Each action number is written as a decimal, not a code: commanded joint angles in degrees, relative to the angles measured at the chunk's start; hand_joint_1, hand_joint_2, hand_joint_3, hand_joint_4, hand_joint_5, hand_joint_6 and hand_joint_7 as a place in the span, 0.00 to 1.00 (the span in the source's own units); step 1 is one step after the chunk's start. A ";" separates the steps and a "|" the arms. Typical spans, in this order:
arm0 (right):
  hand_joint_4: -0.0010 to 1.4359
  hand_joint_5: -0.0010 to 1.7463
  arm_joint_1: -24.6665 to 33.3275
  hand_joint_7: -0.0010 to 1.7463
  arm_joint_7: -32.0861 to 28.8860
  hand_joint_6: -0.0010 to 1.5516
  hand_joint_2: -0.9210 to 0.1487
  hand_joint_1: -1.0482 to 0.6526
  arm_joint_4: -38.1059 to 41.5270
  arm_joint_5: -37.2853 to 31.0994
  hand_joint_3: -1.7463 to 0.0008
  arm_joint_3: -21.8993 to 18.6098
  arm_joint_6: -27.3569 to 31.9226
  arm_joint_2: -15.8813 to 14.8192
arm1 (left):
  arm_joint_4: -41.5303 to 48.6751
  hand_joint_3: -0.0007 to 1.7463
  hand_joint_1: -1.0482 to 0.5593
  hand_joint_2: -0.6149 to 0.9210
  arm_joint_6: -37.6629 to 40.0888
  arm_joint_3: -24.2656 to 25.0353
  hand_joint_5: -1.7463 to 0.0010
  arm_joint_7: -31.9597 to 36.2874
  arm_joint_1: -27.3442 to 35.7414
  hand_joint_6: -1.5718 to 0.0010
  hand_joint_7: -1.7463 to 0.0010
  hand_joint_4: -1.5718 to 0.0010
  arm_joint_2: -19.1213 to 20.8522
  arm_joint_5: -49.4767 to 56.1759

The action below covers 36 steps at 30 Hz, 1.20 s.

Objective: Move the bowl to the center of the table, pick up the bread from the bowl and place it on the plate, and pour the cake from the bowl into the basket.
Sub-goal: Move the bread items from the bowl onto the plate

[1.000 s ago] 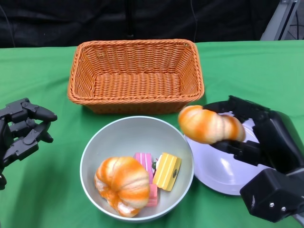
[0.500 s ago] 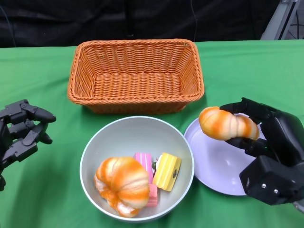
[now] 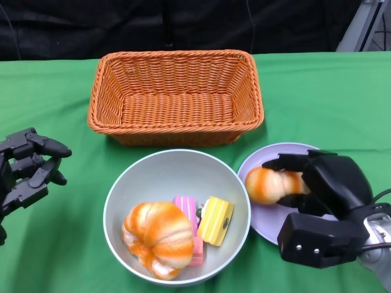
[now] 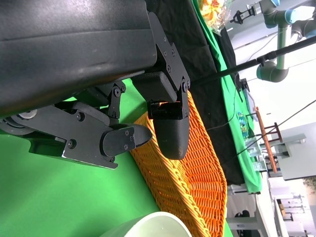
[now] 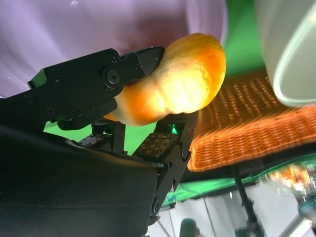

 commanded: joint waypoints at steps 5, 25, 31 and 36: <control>0.17 0.42 4.89 0.00 30.14 0.29 0.04 0.43 -23.66 -1.75 1.00 4.15 17.84 -5.64 | -0.37 0.34 0.64 0.94 -0.17 0.41 0.15 0.32 -0.08 0.47 0.40 0.51 1.76 0.05; 0.08 0.08 7.73 0.01 51.39 0.03 0.05 0.19 -51.81 -11.45 1.00 3.57 36.09 -7.28 | -0.05 0.30 0.64 0.96 -0.36 0.26 0.15 0.11 -0.18 0.48 0.38 0.51 1.92 0.07; 0.20 0.10 11.86 0.02 45.78 0.12 0.03 0.24 -59.98 -6.93 0.99 -1.97 36.11 -4.19 | 0.10 0.30 0.64 0.97 -0.37 0.34 0.14 -0.32 -0.25 0.48 0.38 0.51 1.79 -0.26; 0.35 0.12 13.53 0.03 45.59 0.20 0.00 0.26 -65.15 2.84 0.99 -6.36 35.06 -2.45 | 0.31 0.30 0.64 0.96 -0.13 0.24 0.15 -0.18 -0.36 0.48 0.38 0.52 1.67 -0.18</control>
